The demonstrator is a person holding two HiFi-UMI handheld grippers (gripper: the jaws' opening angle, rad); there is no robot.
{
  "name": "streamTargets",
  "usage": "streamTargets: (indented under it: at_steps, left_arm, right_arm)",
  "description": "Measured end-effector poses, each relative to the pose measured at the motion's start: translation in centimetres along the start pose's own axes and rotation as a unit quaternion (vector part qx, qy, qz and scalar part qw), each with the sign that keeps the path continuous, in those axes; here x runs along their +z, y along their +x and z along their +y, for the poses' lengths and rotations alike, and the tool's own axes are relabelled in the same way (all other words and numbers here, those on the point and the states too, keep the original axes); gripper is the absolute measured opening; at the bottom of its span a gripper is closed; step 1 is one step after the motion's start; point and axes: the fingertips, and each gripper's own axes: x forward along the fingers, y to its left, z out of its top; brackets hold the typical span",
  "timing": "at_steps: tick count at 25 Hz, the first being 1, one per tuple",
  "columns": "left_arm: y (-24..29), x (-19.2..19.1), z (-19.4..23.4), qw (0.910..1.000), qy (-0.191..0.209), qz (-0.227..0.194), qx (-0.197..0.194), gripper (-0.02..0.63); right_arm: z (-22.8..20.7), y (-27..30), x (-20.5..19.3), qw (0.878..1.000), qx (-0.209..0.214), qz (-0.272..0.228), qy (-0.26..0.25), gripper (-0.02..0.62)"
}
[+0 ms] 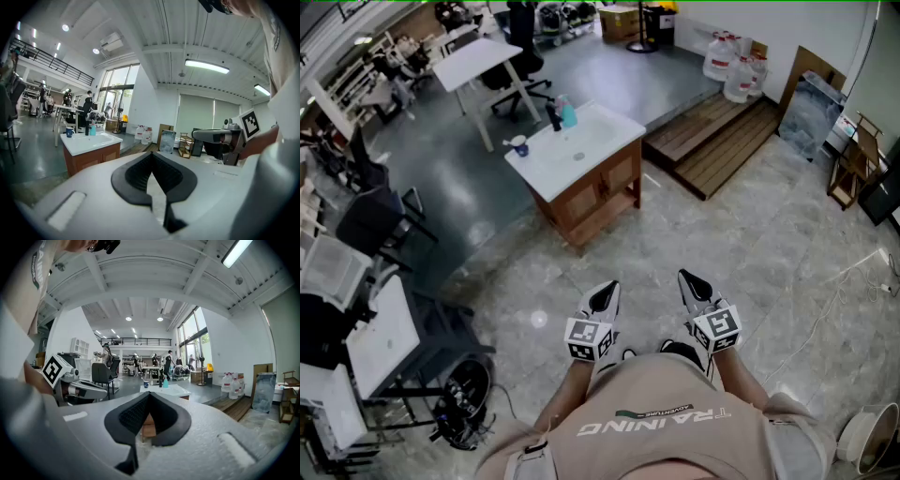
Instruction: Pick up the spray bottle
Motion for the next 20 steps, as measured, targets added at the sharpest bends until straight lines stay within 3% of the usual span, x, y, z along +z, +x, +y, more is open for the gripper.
streamTargets:
  at_steps: [14, 20]
  left_arm:
    - [-0.8, -0.1, 0.6, 0.9990, -0.012, 0.003, 0.043, 0.014]
    - [1.3, 1.0, -1.0, 0.9991, -0.011, 0.013, 0.039, 0.014]
  right_arm:
    - [-0.2, 1.0, 0.3, 0.999, 0.036, 0.006, 0.000, 0.002]
    - [-2.3, 1.1, 1.1, 0.999, 0.048, 0.011, 0.000, 0.002]
